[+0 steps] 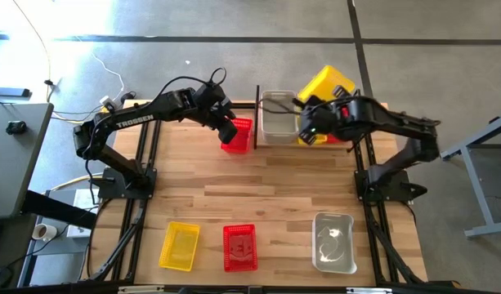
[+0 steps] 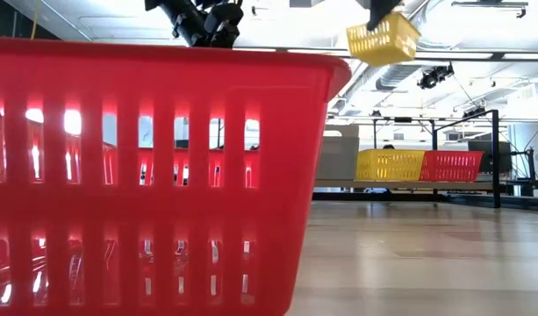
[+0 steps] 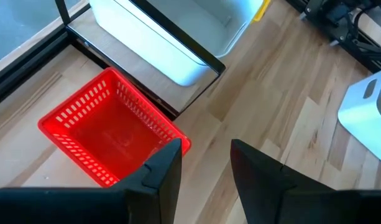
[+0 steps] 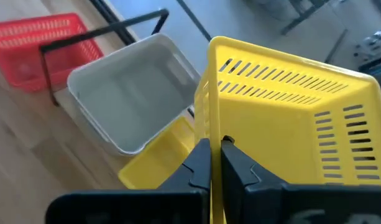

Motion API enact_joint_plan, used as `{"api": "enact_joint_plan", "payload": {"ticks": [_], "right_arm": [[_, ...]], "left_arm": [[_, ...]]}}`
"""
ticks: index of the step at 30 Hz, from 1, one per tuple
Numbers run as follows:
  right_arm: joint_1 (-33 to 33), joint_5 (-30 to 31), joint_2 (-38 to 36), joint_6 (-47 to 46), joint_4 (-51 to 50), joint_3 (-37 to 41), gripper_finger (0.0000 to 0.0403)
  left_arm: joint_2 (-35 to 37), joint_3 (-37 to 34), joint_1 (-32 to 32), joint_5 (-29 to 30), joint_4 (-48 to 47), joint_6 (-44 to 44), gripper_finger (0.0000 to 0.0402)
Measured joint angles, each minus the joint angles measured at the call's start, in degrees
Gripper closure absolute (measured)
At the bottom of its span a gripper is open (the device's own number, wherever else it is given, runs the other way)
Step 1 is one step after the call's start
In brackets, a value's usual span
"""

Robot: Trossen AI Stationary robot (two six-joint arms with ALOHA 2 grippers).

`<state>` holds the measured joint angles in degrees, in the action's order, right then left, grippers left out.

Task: Stack baskets on shelf by color
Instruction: Stack the top yellow bin on top of the yellow bin on the shelf

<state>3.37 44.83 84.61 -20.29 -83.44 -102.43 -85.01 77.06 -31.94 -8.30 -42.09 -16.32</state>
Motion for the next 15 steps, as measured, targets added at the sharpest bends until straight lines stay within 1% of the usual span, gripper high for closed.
{"api": "enact_joint_plan", "payload": {"ticks": [3,8,11,13,15], "right_arm": [[3.14,-5.44,-6.40,7.40,9.48,9.40,0.0403],[7.98,-17.48,-16.32,28.15,24.43,24.59,0.0403],[11.20,-25.58,-20.64,39.43,28.69,31.59,0.0403],[13.35,-29.62,-22.71,42.91,29.77,35.37,0.0403],[15.19,-31.09,-24.57,45.07,30.32,38.60,0.0403]], "left_arm": [[0.00,-0.01,-0.26,0.04,0.05,0.00,0.0275],[0.00,-0.02,-0.31,0.20,0.60,-1.29,0.0275],[0.00,-0.02,-0.31,0.17,1.69,-1.55,0.0275],[0.00,-0.02,-0.31,0.16,2.01,-1.56,0.0275],[0.00,-0.02,-0.31,0.18,2.03,-2.13,0.0275]]}}
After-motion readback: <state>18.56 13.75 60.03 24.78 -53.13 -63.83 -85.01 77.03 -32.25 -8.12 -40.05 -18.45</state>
